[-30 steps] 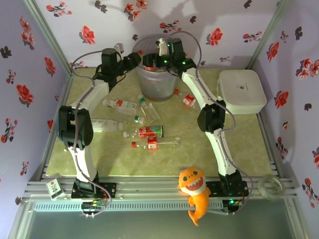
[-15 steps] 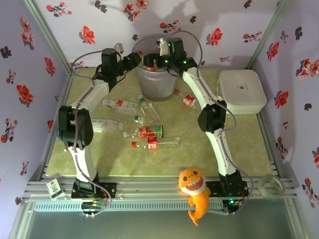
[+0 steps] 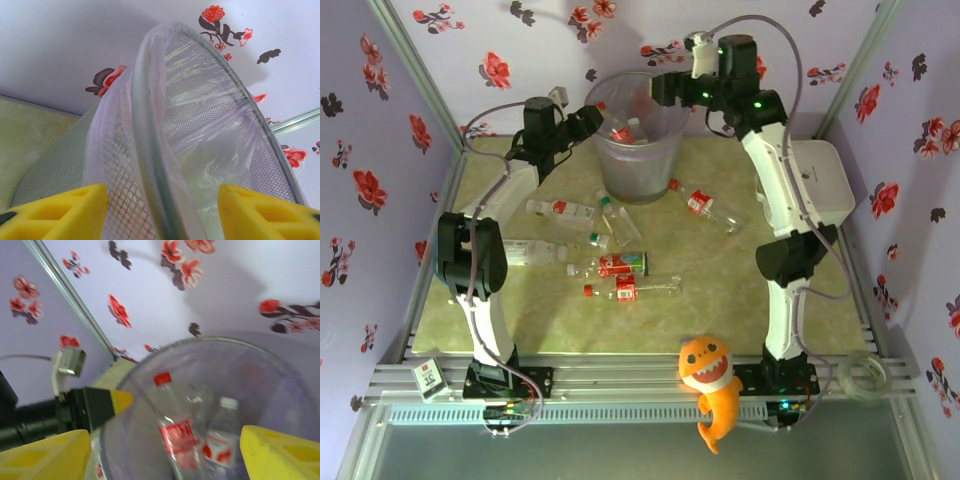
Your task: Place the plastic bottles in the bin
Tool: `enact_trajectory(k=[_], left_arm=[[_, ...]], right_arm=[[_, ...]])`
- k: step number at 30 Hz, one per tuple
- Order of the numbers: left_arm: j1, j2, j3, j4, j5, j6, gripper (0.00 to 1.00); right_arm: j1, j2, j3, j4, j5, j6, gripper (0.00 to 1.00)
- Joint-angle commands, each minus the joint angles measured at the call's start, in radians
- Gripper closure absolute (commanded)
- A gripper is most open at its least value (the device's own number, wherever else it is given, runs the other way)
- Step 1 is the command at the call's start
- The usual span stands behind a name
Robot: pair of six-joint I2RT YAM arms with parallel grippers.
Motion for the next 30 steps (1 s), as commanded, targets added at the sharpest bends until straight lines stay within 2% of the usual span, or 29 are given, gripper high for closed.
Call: enact_trajectory(k=[1,8,11,16,21,30], left_arm=[[-0.006,0.048,-0.028,-0.102,0.013,0.031,0.39],[0.002,0.039,-0.032,-0.103,0.014,0.036,0.39],[0.003,0.034,-0.035,-0.105,0.014,0.042,0.39],[0.004,0.026,-0.047,-0.101,0.014,0.042,0.39],[0.005,0.027,-0.05,-0.1,0.016,0.039,0.39],[0.004,0.025,-0.06,-0.094,0.017,0.033,0.39]], right_arm=[[-0.023,-0.037,-0.114,-0.203,0.117,-0.147,0.22],[-0.061,-0.204,-0.446,-0.211,0.245,-0.242,0.23],[-0.078,-0.21,-0.526,-0.234,0.329,-0.256,0.24],[-0.122,-0.164,-0.641,-0.214,0.348,-0.255,0.24],[-0.14,-0.089,-0.668,-0.163,0.322,-0.273,0.21],[-0.121,0.067,-0.62,-0.176,0.31,-0.242,0.22]])
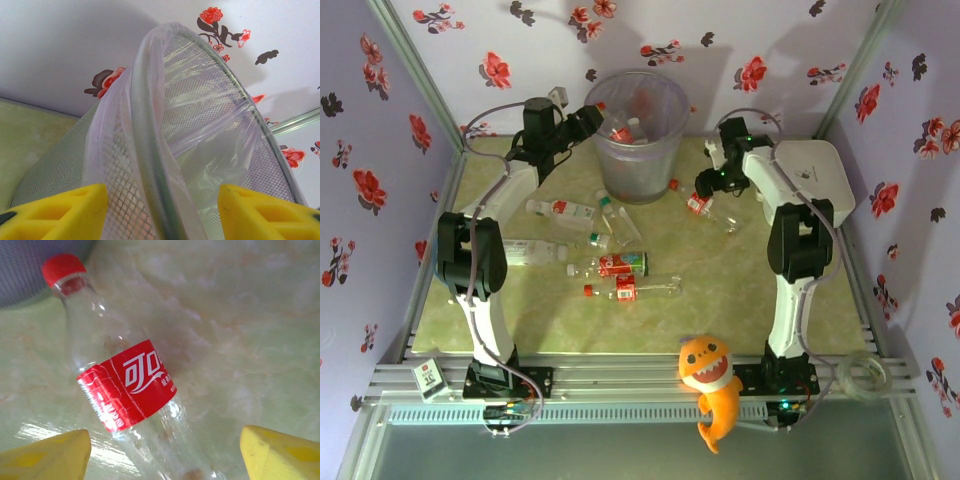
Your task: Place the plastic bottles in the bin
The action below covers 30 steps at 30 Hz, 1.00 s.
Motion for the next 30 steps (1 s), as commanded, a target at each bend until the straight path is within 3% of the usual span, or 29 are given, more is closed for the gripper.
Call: enact_trajectory(k=[1,9,21,26,30], left_arm=[[0.002,0.027,-0.047,-0.114,0.016,0.032,0.39],[0.002,0.025,-0.05,-0.112,0.017,0.028,0.39],[0.003,0.029,-0.056,-0.099,0.023,0.022,0.39],[0.007,0.025,-0.059,-0.096,0.025,0.025,0.39],[0.008,0.026,-0.062,-0.091,0.03,0.022,0.39]], right_arm=[[0.017,0.038,0.03,0.002,-0.008,0.013,0.22],[0.051,0.054,-0.033,0.03,-0.003,0.081,0.29],[0.077,-0.135,-0.302,0.017,0.041,0.236,0.35],[0.089,-0.215,-0.307,-0.029,0.06,0.272,0.21],[0.094,-0.169,-0.211,-0.091,0.129,0.211,0.15]])
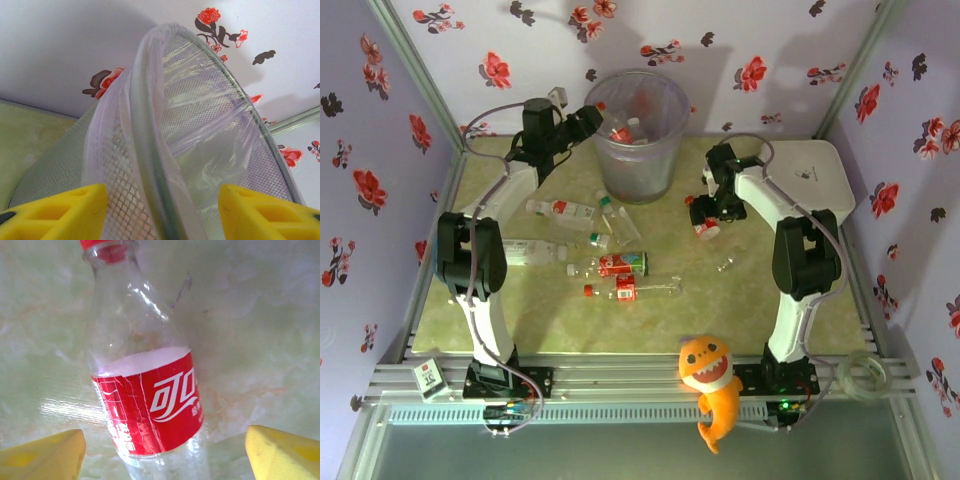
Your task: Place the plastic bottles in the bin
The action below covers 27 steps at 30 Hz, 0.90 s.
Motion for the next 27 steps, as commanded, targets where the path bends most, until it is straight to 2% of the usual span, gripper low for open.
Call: enact_trajectory(k=[1,9,15,27], left_arm=[[0.004,0.027,-0.053,-0.11,0.016,0.025,0.39],[0.008,0.018,-0.071,-0.102,0.016,0.023,0.39],[0.009,0.018,-0.072,-0.097,0.016,0.019,0.39],[0.008,0.023,-0.07,-0.089,0.019,0.011,0.39]], right_arm=[[0.011,0.031,0.092,-0.083,0.073,-0.029,0.15],[0.049,0.179,0.269,-0.21,0.078,-0.084,0.15],[0.066,0.256,0.288,-0.201,0.053,-0.067,0.14],[0.072,0.333,0.284,-0.131,0.012,-0.053,0.22]])
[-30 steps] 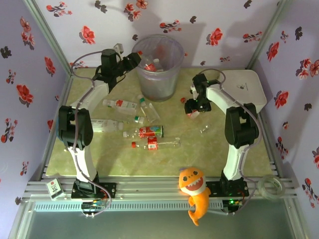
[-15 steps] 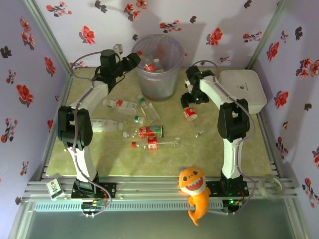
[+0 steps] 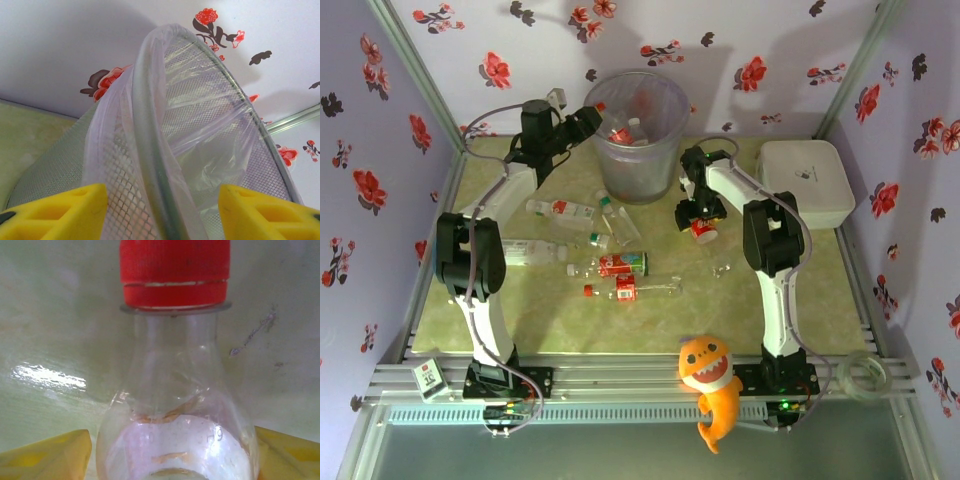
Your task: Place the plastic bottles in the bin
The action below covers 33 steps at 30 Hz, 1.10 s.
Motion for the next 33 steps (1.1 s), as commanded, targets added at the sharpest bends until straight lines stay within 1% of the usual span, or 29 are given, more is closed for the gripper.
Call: enact_trajectory(k=[1,4,11,17,21,26,30,33], left_arm=[[0.003,0.032,-0.045,-0.119,0.008,0.025,0.39],[0.003,0.032,-0.042,-0.123,0.008,0.027,0.39],[0.003,0.035,-0.039,-0.125,0.007,0.026,0.39],[0.003,0.039,-0.031,-0.132,0.008,0.028,0.39],[0.003,0.043,-0.022,-0.137,0.009,0.031,0.39],[0.004,0.053,0.006,-0.155,0.013,0.037,0.39],[0.003,0.064,0.039,-0.181,0.019,0.047,0.39],[0.003,0.067,0.052,-0.188,0.026,0.048,0.39]], right_arm=[[-0.002,0.028,0.021,0.007,-0.016,0.007,0.23],[-0.002,0.026,0.023,-0.001,-0.013,0.011,0.25],[-0.001,-0.025,0.021,-0.023,0.015,0.007,0.36],[-0.002,-0.104,0.009,-0.052,0.022,-0.006,0.4],[-0.005,-0.198,-0.022,-0.067,0.005,-0.022,0.43],[-0.02,-0.362,-0.081,-0.09,-0.06,-0.049,0.47],[-0.045,-0.5,-0.088,-0.093,-0.189,-0.066,0.53],[-0.045,-0.568,-0.041,-0.065,-0.276,-0.061,0.57]])
